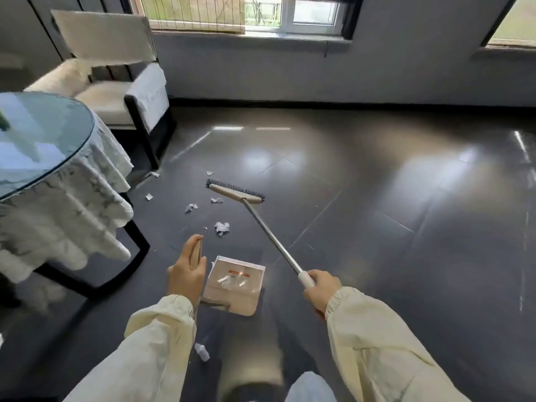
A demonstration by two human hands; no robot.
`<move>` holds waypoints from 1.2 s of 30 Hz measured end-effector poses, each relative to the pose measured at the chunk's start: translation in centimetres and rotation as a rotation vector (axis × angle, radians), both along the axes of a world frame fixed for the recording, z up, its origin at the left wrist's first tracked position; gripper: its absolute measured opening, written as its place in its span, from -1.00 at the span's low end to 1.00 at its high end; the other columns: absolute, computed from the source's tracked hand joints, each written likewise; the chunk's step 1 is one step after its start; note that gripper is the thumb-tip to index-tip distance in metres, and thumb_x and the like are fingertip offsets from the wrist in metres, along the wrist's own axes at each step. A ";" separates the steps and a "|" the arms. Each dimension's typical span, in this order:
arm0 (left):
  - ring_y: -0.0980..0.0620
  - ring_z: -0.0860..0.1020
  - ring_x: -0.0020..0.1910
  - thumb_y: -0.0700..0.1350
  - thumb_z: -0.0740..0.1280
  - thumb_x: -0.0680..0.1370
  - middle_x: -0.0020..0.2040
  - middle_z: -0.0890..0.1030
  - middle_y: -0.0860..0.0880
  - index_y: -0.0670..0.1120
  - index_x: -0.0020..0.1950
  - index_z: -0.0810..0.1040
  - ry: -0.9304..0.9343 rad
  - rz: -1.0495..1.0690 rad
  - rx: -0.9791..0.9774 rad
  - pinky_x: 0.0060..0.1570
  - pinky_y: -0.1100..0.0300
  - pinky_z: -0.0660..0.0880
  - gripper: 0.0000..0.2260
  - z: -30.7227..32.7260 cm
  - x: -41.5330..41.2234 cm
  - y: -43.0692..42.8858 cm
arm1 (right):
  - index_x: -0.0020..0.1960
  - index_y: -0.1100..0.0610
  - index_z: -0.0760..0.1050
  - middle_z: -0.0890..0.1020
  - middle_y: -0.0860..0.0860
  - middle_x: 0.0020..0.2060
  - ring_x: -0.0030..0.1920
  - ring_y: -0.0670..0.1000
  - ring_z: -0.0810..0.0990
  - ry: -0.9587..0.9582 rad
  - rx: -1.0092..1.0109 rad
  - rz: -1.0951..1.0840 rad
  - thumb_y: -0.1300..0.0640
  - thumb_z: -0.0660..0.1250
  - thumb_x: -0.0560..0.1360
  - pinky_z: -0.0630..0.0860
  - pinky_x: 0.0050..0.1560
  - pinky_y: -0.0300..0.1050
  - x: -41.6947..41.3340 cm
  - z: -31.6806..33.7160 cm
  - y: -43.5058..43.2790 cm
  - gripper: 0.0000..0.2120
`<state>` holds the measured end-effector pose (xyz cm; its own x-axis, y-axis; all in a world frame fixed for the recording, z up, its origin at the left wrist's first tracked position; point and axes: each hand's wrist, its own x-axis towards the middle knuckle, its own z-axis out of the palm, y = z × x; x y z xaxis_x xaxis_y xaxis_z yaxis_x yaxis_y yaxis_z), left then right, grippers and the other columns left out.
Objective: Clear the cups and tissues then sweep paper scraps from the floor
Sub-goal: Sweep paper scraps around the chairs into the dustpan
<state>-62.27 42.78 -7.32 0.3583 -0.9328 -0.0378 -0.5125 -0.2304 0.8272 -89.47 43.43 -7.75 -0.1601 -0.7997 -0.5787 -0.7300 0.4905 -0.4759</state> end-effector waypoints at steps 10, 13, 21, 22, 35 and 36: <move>-0.07 0.46 -0.17 -0.17 0.27 0.56 -0.08 0.59 -0.01 0.16 0.29 0.44 0.018 0.280 0.062 -0.05 0.10 0.42 -0.65 -4.1 -8.8 -24.3 | 0.10 0.01 0.59 0.61 0.05 -0.20 -0.28 0.09 0.54 0.055 0.001 0.255 0.19 0.25 0.41 0.59 -0.13 -0.02 -9.1 -1.4 -32.3 -0.70; -0.03 0.44 -0.19 -0.18 0.27 0.56 -0.12 0.55 -0.02 0.16 0.29 0.44 0.029 0.393 0.068 -0.13 0.16 0.37 -0.65 -4.2 -11.8 -31.2 | 0.14 0.07 0.59 0.58 0.05 -0.20 -0.24 0.08 0.51 0.093 0.000 0.393 0.20 0.24 0.45 0.57 -0.16 -0.08 -11.3 -1.2 -42.1 -0.71; -0.15 0.50 -0.21 -0.20 0.28 0.56 -0.13 0.57 -0.09 0.08 0.29 0.46 0.019 0.623 0.101 -0.12 0.07 0.49 -0.66 -3.1 -13.1 -49.3 | 0.15 0.14 0.56 0.62 0.11 -0.08 0.00 0.19 0.62 0.178 0.014 0.739 0.17 0.24 0.48 0.58 0.06 0.05 -8.1 -0.6 -64.8 -0.72; -0.16 0.50 -0.20 -0.21 0.27 0.55 -0.11 0.57 -0.10 0.06 0.30 0.46 0.025 0.650 0.095 -0.08 0.05 0.49 -0.66 -3.3 -12.7 -52.0 | 0.16 0.13 0.56 0.62 0.12 -0.08 0.00 0.19 0.63 0.173 0.007 0.772 0.16 0.25 0.48 0.58 0.05 0.05 -7.1 -0.9 -67.6 -0.72; -0.40 0.54 -0.19 -0.21 0.26 0.53 -0.14 0.60 -0.29 0.15 0.26 0.44 0.097 0.884 0.066 -0.14 -0.18 0.56 -0.63 -1.6 -0.3 -80.7 | 0.06 0.18 0.60 0.51 0.01 -0.50 -0.54 0.05 0.49 -0.066 -0.032 0.863 0.12 0.26 0.49 0.59 -0.44 -0.11 9.4 -0.7 -98.1 -0.77; -0.39 0.54 -0.19 -0.21 0.26 0.54 -0.13 0.60 -0.28 0.14 0.27 0.44 0.088 0.900 0.062 -0.15 -0.17 0.56 -0.64 -1.3 0.6 -82.4 | 0.05 0.16 0.62 0.47 -0.04 -0.57 -0.62 0.00 0.45 -0.080 -0.028 0.872 0.11 0.25 0.50 0.52 -0.56 -0.20 11.1 -0.7 -100.2 -0.77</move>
<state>-61.62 -39.63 -8.64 0.9446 -0.2966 -0.1404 -0.0524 -0.5587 0.8277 -78.37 -56.75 -8.47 0.5554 -0.6319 -0.5407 -0.8033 -0.2395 -0.5453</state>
